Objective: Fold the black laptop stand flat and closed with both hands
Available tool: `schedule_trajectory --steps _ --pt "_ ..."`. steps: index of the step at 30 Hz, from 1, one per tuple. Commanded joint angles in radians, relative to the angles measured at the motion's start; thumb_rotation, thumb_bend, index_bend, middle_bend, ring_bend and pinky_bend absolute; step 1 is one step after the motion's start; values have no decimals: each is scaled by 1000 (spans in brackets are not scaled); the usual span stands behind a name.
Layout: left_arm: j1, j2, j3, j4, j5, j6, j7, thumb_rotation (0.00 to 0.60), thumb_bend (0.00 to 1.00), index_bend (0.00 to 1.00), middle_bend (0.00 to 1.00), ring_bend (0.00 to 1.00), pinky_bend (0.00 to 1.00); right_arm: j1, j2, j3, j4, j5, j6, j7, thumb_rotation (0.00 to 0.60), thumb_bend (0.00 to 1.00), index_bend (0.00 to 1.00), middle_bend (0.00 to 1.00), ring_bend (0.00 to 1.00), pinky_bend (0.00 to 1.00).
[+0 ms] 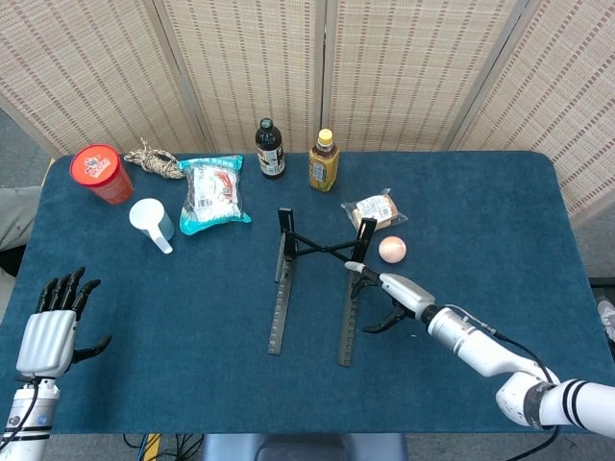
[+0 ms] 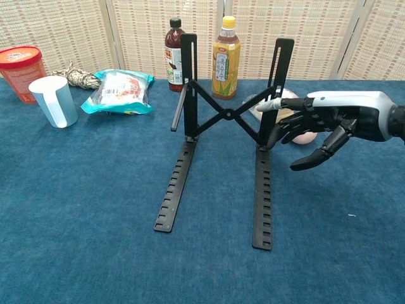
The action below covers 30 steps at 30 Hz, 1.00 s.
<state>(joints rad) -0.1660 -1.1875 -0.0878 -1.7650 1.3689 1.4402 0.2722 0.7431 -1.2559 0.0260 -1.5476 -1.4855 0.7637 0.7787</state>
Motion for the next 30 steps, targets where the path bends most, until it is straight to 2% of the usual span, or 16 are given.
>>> schedule_trajectory --steps 1,13,30 --pt "-2 -1 0 1 0 -2 0 600 135 140 2 0 0 -12 -3 -7 0 6 7 -4 600 66 53 414 230 192" --pt "-15 -10 -4 7 -5 -18 8 600 135 141 2 0 0 -23 -42 14 66 67 -23 17 600 66 1 443 257 207" --pt "-20 -18 -5 15 -12 -25 9 600 135 140 2 0 0 -21 -75 32 127 74 -62 44 600 66 0 443 257 207"
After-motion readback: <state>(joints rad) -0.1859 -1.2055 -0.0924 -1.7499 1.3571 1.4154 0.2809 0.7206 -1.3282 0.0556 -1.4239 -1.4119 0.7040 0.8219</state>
